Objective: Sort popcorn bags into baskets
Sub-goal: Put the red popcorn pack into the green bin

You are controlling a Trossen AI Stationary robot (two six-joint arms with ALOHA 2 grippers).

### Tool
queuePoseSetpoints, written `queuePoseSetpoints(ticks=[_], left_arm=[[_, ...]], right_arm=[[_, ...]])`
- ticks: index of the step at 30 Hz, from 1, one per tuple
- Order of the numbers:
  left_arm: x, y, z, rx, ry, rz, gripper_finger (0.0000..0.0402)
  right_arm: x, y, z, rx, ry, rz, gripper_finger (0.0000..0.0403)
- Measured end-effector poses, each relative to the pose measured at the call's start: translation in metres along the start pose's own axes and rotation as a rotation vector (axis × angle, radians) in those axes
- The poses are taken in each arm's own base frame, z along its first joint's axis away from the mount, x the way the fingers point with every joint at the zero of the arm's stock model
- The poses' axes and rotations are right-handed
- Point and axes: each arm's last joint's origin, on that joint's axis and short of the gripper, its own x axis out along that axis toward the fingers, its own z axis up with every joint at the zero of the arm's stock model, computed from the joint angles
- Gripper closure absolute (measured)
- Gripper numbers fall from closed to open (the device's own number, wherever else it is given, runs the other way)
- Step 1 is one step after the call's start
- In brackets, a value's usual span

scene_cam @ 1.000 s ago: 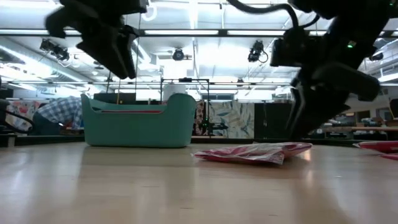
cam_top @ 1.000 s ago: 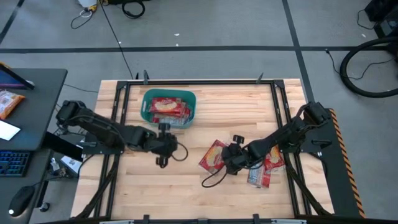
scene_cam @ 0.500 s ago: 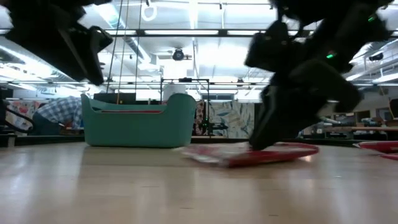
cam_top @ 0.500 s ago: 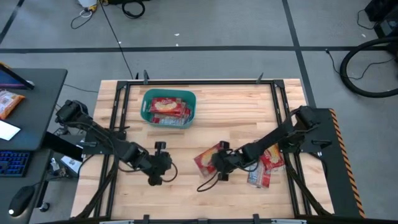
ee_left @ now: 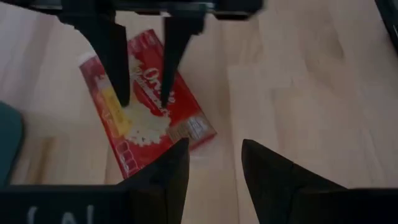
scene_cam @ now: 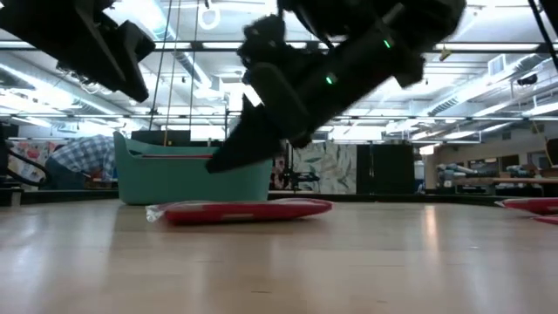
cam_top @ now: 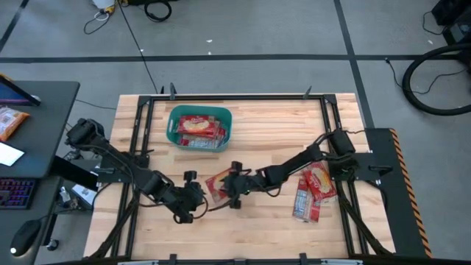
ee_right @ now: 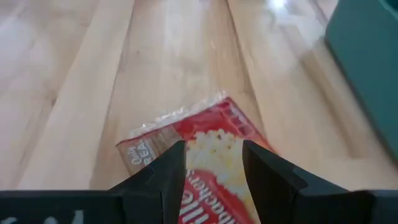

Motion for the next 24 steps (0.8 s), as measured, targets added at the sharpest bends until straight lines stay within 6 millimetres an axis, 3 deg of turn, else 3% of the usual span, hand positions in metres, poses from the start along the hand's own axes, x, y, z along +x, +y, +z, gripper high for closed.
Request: queuePoseSetpoints(ticks=[5, 12, 17, 24], left_arm=[[0.004, 0.000, 0.000, -0.048, -0.013, 0.040, 0.0249], [0.020, -0.006, -0.003, -0.065, -0.002, 0.042, 0.0249], [0.037, -0.011, -0.002, -0.070, 0.028, 0.042, 0.0249], [0.053, -0.014, 0.017, -0.076, 0.050, 0.071, 0.0248]], right_arm=[[-0.025, 0.005, 0.024, -0.088, 0.074, -0.069, 0.0238], [-0.080, 0.009, 0.032, -0.150, 0.205, -0.224, 0.0238], [-0.106, 0.011, 0.023, -0.152, 0.273, -0.336, 0.0238], [-0.117, 0.011, -0.008, -0.078, 0.290, -0.377, 0.0238]])
